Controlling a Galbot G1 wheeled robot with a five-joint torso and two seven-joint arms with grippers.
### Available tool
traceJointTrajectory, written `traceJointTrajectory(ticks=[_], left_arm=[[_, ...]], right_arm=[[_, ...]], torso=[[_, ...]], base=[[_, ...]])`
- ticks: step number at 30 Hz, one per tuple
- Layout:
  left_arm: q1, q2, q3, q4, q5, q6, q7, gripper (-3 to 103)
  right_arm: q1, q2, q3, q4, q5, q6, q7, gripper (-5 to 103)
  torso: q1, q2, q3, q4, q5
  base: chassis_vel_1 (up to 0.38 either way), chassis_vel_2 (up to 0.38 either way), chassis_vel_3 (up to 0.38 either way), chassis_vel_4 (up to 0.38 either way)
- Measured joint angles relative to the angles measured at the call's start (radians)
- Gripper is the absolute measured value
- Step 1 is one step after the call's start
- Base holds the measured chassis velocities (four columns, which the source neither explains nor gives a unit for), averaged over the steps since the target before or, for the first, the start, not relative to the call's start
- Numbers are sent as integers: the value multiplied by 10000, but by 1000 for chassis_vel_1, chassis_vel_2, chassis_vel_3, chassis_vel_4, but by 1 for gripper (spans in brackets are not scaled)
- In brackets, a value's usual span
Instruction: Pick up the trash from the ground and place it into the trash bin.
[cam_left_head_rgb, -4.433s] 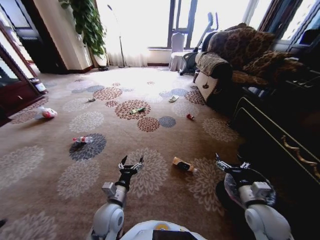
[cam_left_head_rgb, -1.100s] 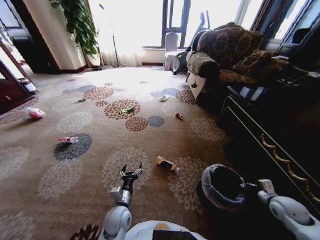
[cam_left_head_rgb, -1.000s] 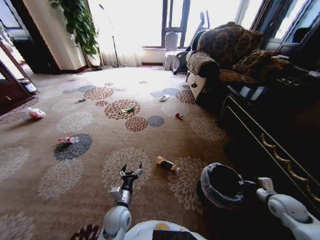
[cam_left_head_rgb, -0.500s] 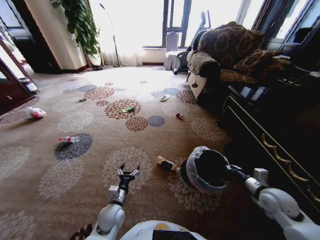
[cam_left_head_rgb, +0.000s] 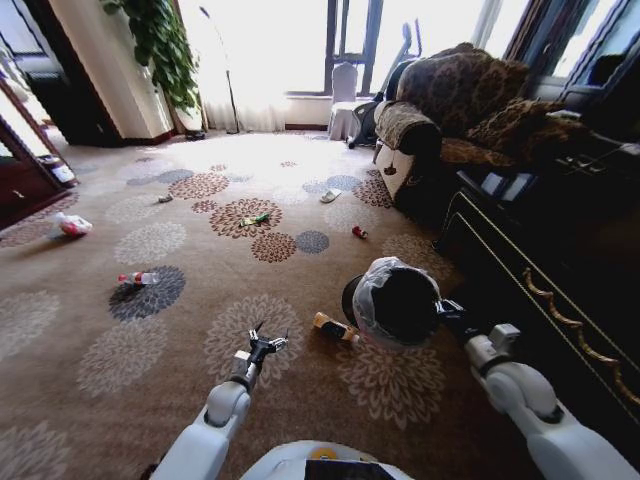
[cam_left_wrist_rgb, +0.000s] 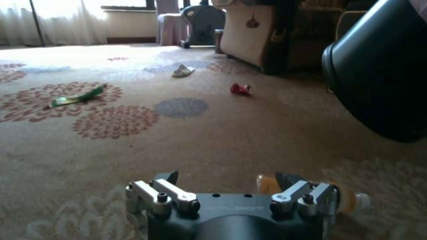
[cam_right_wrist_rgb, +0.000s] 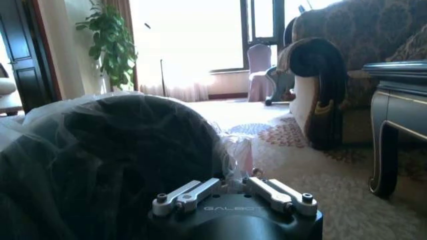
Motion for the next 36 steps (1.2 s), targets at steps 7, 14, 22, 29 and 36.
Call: traceJointTrajectory(ticks=[7,14,22,29,36], left_arm=[[-2268,744,1588,1654,-898,-378,1283,99],[-4600,884,3250,4147,171,-1304,2978,99],[-6895,417,5179,6886,1547,-3109,4236,99],[-8107,-579,5949,8758,2890,-4729,5181,99],[-8302,-1005,6055,9450,3533,-4995,5278,99]], right_arm=[[130,337,-65,-363,-479,481,1,0],[126,259,88,-600,-470,498,2,0],[289,256,31,-812,-884,630,0,0],[313,312,-181,-789,-1273,954,1,0],[485,296,-369,-761,-1304,918,0,0]], torso=[[0,0,0,-3,0],[0,0,-1,1,0],[0,0,0,1,-2],[0,1,-1,-4,2],[-1,1,-1,3,1]], base=[[0,0,0,0],[0,0,0,0],[0,0,0,0],[0,0,0,0],[0,0,0,0]])
